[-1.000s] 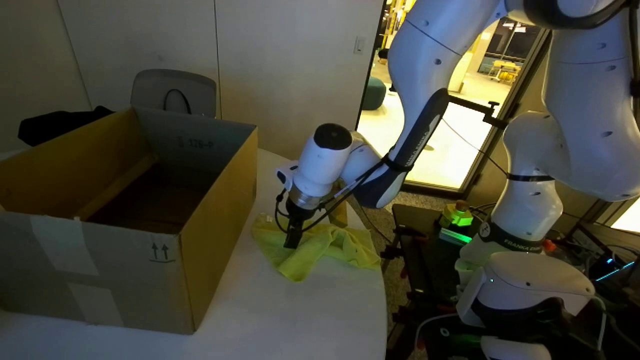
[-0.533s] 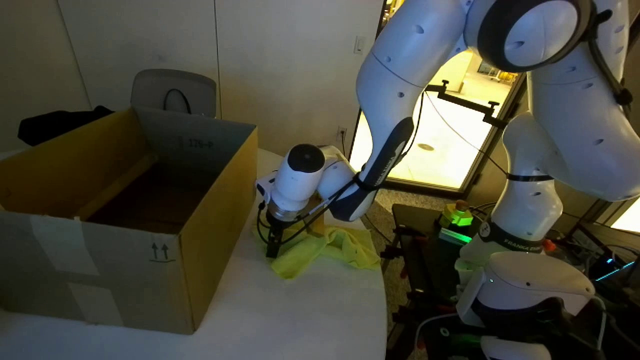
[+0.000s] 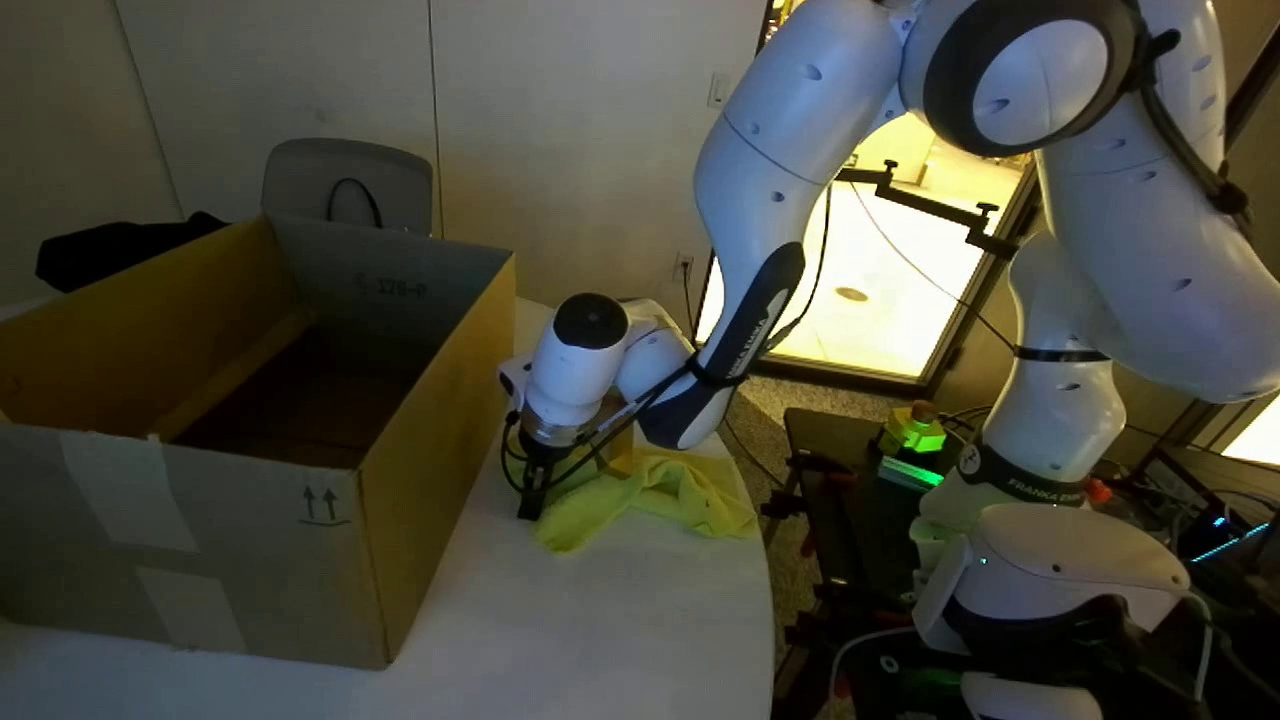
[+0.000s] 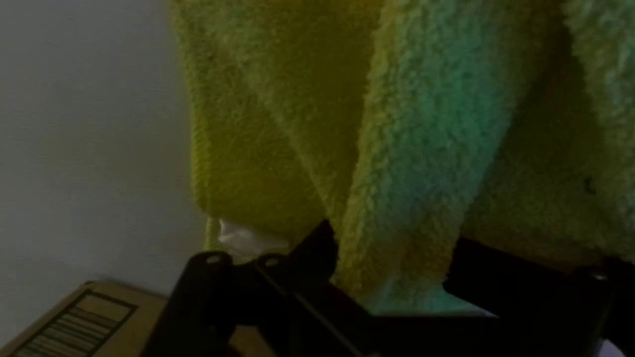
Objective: Put the marker on the towel, fold the towel with the marker in it, and then put the folded towel in the box
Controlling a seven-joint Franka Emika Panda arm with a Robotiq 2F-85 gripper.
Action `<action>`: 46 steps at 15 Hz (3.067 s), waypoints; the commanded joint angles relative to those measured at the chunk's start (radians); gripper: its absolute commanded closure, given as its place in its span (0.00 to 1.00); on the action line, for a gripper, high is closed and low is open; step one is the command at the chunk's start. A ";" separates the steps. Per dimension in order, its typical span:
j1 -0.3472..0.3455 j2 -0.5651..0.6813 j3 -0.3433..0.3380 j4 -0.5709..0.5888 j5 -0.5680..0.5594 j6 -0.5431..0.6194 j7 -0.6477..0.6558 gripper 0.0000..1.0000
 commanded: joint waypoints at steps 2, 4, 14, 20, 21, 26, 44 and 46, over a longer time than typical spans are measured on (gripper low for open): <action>0.000 -0.033 0.034 -0.043 -0.002 -0.029 -0.025 0.84; 0.006 -0.073 0.031 -0.081 -0.006 -0.030 -0.018 0.94; -0.199 -0.346 0.229 -0.335 0.140 -0.116 -0.198 0.98; -0.183 -0.530 0.193 -0.392 0.355 -0.130 -0.251 0.98; -0.185 -0.551 0.196 -0.383 0.385 -0.139 -0.246 0.97; -0.189 -0.605 0.219 -0.324 0.469 -0.197 -0.214 0.99; -0.163 -0.560 0.166 -0.560 0.193 -0.283 0.327 0.98; -0.168 -0.541 0.180 -0.581 0.239 -0.274 0.298 0.98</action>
